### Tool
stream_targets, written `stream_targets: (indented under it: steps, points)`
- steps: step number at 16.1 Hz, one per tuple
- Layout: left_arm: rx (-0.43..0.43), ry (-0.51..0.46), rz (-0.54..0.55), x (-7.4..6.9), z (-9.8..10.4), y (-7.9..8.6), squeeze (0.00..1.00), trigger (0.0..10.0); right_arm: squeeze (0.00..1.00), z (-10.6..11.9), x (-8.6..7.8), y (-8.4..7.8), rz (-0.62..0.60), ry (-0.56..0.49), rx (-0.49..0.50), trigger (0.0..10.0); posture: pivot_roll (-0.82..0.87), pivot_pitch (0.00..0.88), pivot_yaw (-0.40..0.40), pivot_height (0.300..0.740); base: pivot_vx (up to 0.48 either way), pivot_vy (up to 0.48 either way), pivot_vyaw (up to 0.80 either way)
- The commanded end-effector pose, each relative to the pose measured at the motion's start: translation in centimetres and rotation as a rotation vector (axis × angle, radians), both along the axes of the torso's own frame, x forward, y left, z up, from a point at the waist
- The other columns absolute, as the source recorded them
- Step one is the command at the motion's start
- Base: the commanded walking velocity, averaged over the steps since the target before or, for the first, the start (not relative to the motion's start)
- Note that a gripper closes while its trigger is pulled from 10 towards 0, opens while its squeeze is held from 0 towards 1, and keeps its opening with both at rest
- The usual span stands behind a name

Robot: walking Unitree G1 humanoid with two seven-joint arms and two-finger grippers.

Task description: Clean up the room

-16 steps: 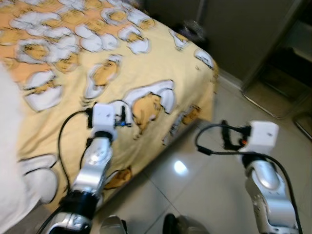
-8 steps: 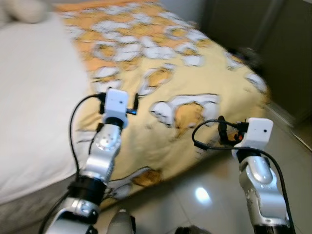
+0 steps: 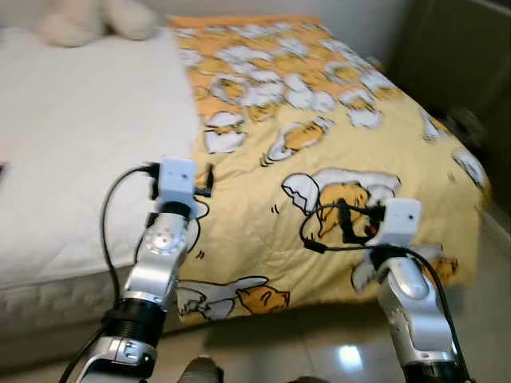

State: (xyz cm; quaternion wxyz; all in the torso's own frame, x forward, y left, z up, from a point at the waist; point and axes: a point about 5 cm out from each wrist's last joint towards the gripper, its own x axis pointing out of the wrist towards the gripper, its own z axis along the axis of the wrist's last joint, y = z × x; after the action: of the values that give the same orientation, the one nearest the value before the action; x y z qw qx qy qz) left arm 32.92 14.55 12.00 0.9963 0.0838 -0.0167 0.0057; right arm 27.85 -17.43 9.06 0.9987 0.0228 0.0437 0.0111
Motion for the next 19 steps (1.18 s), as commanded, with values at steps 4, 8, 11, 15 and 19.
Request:
stream_targets:
  steps: [4, 8, 11, 15, 19]
  points:
    - [0.008, 0.1, 0.072, -1.4, -2.4, 2.5, 0.0, 10.0, 0.01, -0.3, -0.4, -0.9, -0.014, 0.003, -0.002, 10.0, 0.09, 0.033, -0.062, 0.736, 0.0, -0.48, 0.65]
    - [-0.025, 0.122, 0.077, -1.6, -2.9, 2.6, 0.0, 10.0, 0.08, -1.1, -1.3, -2.2, -0.073, 0.003, -0.092, 10.0, 0.08, 0.017, -0.05, 0.736, 0.0, -0.354, 0.65]
    - [0.019, 0.058, 0.054, -1.1, -1.8, 2.1, 0.0, 10.0, 0.0, -0.3, -1.9, -4.0, -0.244, -0.135, -0.253, 10.0, 0.08, 0.006, -0.046, 0.736, 0.0, 0.0, 0.66]
    - [-0.007, 0.026, 0.027, -0.6, -2.2, 1.7, 0.0, 10.0, 0.0, -1.1, -1.3, -4.0, -0.282, -0.084, -0.074, 10.0, 0.07, 0.012, -0.046, 0.736, 0.0, 0.0, 0.0]
    - [-0.039, 0.054, 0.033, -0.6, -2.7, 0.8, 0.0, 10.0, 0.12, -0.8, -0.3, -2.2, -0.159, -0.081, -0.019, 10.0, 0.06, 0.008, -0.048, 0.736, 0.0, 0.135, 0.71]
